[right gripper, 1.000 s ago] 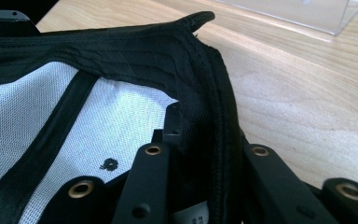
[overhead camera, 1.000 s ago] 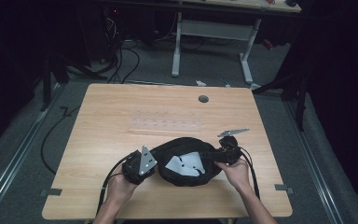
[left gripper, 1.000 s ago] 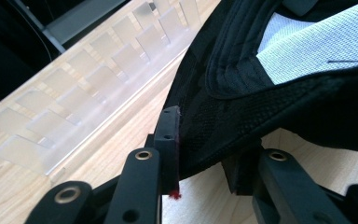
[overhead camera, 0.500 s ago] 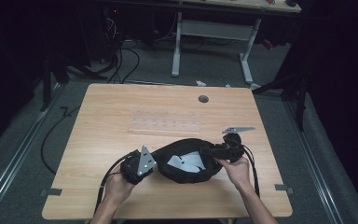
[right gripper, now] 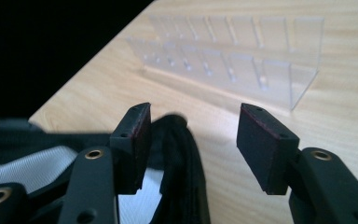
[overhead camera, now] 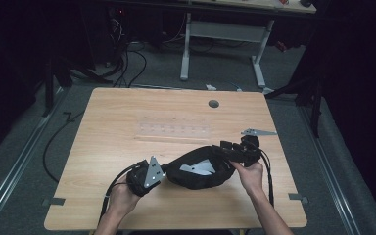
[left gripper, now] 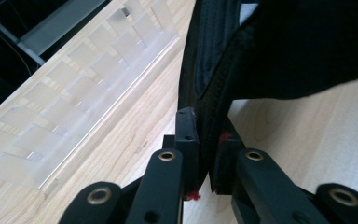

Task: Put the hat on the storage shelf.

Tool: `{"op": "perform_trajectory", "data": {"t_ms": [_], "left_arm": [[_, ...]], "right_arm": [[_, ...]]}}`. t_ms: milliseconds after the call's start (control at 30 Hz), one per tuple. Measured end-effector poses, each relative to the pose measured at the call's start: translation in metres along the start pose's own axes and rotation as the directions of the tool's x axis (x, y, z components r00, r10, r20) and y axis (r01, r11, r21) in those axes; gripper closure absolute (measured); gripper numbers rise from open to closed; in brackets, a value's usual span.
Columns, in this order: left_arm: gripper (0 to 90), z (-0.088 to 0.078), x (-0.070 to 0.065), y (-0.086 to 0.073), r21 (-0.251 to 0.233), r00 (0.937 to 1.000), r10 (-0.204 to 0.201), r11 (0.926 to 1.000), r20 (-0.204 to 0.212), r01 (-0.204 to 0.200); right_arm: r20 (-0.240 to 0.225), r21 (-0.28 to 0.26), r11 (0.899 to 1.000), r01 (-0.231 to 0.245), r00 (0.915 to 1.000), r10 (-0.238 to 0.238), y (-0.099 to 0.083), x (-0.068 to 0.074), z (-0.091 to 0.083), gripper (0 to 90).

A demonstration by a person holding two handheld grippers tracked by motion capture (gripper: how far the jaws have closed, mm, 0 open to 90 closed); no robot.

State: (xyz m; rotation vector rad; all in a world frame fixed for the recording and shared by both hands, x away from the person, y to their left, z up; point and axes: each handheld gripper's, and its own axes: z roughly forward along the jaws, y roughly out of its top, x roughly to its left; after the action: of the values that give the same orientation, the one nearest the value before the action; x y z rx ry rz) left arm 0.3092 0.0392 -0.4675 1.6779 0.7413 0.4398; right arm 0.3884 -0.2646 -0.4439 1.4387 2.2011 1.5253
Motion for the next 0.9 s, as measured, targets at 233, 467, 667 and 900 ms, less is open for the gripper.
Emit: {"op": "perform_trajectory", "data": {"t_ms": [233, 467, 667, 900], "left_arm": [[85.7, -0.003, -0.002, 0.003, 0.004, 0.9998, 0.002, 1.0, 0.019, -0.002], [86.0, -0.006, 0.002, 0.002, 0.03, 1.0, -0.003, 0.9995, 0.0, 0.003], [86.0, -0.014, 0.009, 0.005, 0.005, 0.9986, -0.052, 0.9987, -0.013, 0.052], [86.0, -0.022, 0.023, 0.01, -0.033, 0.9905, -0.128, 0.9914, -0.049, 0.127]], "right_arm": [[0.018, -0.103, 0.994, -0.023, 0.9995, 0.025, 0.014, 0.0, -0.005, 42.3], [0.068, -0.207, 0.978, -0.031, 0.9966, 0.047, 0.025, -0.005, -0.017, 40.8], [0.131, -0.204, 0.979, -0.003, 0.991, 0.03, 0.019, -0.012, -0.025, 40.1], [0.199, -0.153, 0.988, 0.029, 0.98, 0.002, 0.005, -0.02, -0.027, 39.3]]}}
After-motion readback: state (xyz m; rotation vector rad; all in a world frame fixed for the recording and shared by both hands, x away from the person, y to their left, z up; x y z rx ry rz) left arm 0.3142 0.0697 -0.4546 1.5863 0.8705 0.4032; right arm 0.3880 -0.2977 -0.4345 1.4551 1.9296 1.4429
